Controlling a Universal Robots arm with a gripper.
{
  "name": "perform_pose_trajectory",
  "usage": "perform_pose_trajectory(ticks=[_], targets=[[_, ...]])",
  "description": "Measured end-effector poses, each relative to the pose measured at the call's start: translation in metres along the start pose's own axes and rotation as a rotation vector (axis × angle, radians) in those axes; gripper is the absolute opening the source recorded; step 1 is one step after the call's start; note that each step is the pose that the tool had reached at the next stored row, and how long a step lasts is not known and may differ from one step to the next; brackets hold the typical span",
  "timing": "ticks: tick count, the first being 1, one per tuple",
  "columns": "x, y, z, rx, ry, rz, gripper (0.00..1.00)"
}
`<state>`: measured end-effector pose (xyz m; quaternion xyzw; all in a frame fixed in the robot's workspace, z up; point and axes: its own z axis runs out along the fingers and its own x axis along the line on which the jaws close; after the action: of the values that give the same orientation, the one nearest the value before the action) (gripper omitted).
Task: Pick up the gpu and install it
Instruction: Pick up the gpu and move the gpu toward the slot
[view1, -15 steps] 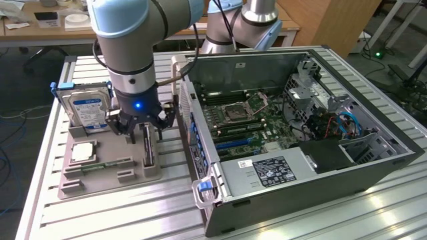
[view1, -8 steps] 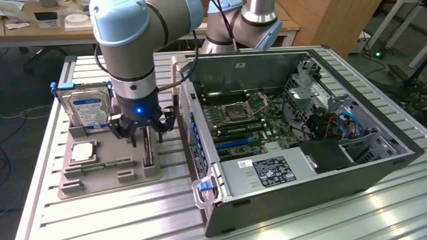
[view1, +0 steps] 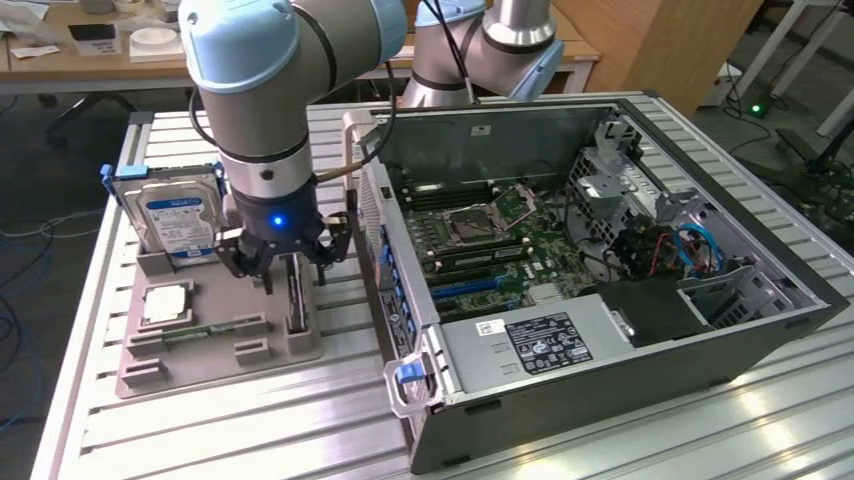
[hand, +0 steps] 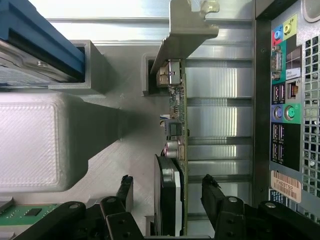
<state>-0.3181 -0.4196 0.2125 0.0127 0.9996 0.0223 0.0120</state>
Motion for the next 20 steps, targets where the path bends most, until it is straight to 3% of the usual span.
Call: perform_pose_trajectory(ticks=[2,7,13,14,20], targets=[[0.0,0.0,0.0,0.0001,0.0,0.0,0.65],[0.0,0.0,0.0,0.0,0.0,0.0,0.46],[0.0,0.0,0.0,0.0,0.0,0.0,0.45],[0.0,0.0,0.0,0.0,0.0,0.0,0.38],[0.0,0.0,0.0,0.0,0.0,0.0,0.38]])
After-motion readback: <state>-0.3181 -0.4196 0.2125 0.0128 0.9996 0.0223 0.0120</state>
